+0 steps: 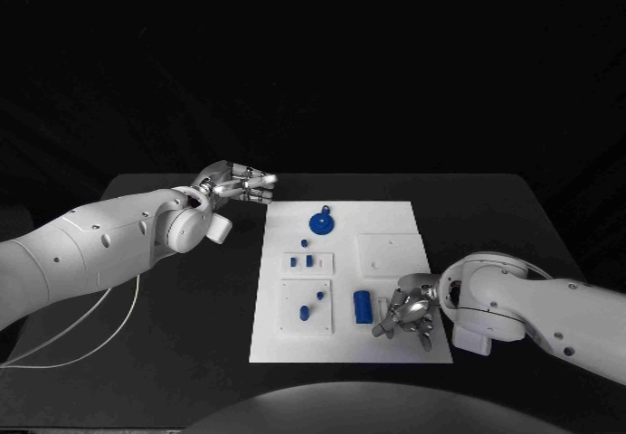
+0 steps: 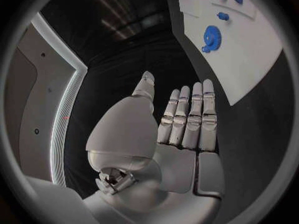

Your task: Assemble the parts on the task board

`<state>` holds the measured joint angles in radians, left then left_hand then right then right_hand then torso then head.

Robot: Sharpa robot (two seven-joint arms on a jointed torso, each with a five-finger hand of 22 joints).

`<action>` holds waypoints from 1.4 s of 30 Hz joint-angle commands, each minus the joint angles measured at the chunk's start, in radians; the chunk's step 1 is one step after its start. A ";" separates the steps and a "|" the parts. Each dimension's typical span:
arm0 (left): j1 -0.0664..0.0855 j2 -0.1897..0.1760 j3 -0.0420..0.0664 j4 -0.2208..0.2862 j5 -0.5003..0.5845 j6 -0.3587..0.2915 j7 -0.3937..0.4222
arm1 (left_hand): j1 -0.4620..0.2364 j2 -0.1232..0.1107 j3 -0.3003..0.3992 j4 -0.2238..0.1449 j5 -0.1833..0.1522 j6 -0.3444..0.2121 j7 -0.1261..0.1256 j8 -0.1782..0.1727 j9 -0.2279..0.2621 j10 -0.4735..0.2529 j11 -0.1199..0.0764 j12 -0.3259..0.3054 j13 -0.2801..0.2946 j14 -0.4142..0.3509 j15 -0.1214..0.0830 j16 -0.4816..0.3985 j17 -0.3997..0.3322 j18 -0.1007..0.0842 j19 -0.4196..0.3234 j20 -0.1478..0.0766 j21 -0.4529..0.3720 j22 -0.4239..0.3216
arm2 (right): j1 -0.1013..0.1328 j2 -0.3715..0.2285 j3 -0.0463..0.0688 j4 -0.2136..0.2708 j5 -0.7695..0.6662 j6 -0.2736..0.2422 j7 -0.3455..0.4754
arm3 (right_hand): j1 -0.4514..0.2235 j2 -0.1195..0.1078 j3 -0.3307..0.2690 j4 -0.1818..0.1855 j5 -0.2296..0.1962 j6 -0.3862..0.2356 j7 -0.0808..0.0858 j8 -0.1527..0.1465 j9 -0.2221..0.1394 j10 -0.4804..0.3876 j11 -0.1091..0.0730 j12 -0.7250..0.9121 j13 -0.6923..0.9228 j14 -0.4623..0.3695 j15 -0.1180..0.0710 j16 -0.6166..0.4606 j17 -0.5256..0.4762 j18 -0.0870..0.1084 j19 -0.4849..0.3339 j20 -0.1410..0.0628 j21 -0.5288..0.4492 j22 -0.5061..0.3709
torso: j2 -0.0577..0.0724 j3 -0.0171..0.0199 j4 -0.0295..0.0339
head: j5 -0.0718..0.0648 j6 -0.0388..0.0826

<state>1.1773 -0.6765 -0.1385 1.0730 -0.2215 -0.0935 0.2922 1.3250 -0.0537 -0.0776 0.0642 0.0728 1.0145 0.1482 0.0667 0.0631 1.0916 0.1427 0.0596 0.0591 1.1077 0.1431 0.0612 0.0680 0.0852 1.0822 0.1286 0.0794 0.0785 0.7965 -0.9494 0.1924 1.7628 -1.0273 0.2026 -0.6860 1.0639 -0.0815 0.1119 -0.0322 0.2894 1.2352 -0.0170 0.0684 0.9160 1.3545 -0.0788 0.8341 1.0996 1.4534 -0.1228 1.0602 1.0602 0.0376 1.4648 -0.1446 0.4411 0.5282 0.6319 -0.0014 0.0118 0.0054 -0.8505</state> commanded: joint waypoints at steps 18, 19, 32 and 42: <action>-0.001 0.001 0.000 0.003 -0.006 -0.014 0.026 | -0.008 0.000 0.003 -0.003 0.003 0.011 -0.003 -0.002 0.001 0.038 -0.011 0.001 0.000 0.037 -0.017 0.003 0.007 -0.014 -0.006 -0.015 0.006 0.004 | 0.019 -0.095 0.176 -0.060 0.000 0.173 0.044 | 0.057 0.071 -0.175 -0.018 0.015 -0.056 0.035 -0.004 -0.273 0.001 0.020 0.047 0.036 0.001 0.015 0.021 0.016 0.002 0.037 0.014 0.004 0.015 | 0.001 0.0003 0.0003 | -0.035 0.017; -0.001 0.000 0.000 0.004 -0.006 -0.015 0.027 | -0.009 0.003 0.000 -0.006 0.002 0.011 -0.003 -0.002 0.001 0.040 -0.011 0.001 0.000 0.038 -0.017 0.002 0.007 -0.016 -0.005 -0.016 0.006 0.004 | 0.020 -0.100 0.178 -0.062 -0.034 0.178 0.042 | 0.059 0.078 -0.173 -0.021 0.016 -0.053 0.034 -0.005 -0.277 0.003 0.020 0.049 0.037 0.002 0.015 0.026 0.020 0.003 0.038 0.014 0.004 0.016 | 0.001 0.0002 0.0012 | -0.036 0.019; -0.002 -0.014 0.001 0.023 0.003 -0.027 0.053 | -0.015 0.008 -0.002 -0.018 0.004 0.007 -0.002 -0.002 0.001 0.036 -0.009 0.000 0.000 0.024 -0.013 0.001 0.003 -0.015 -0.011 -0.013 0.003 0.003 | -0.027 -0.127 0.181 -0.041 -0.229 0.163 -0.012 | 0.055 0.064 -0.147 -0.004 -0.018 -0.050 0.032 -0.005 -0.256 0.005 0.019 0.047 0.035 0.002 0.015 0.029 0.020 0.001 0.037 0.014 0.004 0.022 | -0.001 -0.0006 -0.0005 | -0.050 0.023; -0.002 -0.021 0.001 0.029 0.013 -0.031 0.063 | -0.016 0.008 -0.002 -0.020 0.004 0.006 -0.002 -0.002 0.001 0.033 -0.008 0.000 0.000 0.017 -0.011 0.001 0.003 -0.014 -0.014 -0.011 0.001 0.003 | -0.066 -0.123 0.179 -0.031 -0.287 0.113 -0.053 | 0.053 0.047 -0.167 0.044 -0.021 -0.054 0.034 -0.005 -0.233 0.003 0.021 0.053 0.040 0.001 0.016 0.031 0.020 0.003 0.038 0.016 0.003 0.027 | 0.000 -0.0014 0.0002 | -0.050 0.026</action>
<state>1.1764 -0.6987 -0.1382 1.0984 -0.2198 -0.1171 0.3314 1.3170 -0.0458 -0.0794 0.0494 0.0727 1.0182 0.1445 0.0668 0.0631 1.1240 0.1285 0.0596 0.0592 1.1309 0.1341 0.0612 0.0719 0.0851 1.0722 0.1176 0.0810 0.0816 0.7349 -1.0754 0.3728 1.7300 -1.2558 0.3341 -0.6885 1.1164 -0.0294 -0.0548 0.0071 0.2750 1.1828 0.0136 0.0685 0.6821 1.3580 -0.0642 0.8812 1.1385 1.4539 -0.1158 1.0863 1.0815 0.0377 1.4647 -0.1372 0.4411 0.5545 0.6319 -0.0028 0.0109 -0.0453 -0.8258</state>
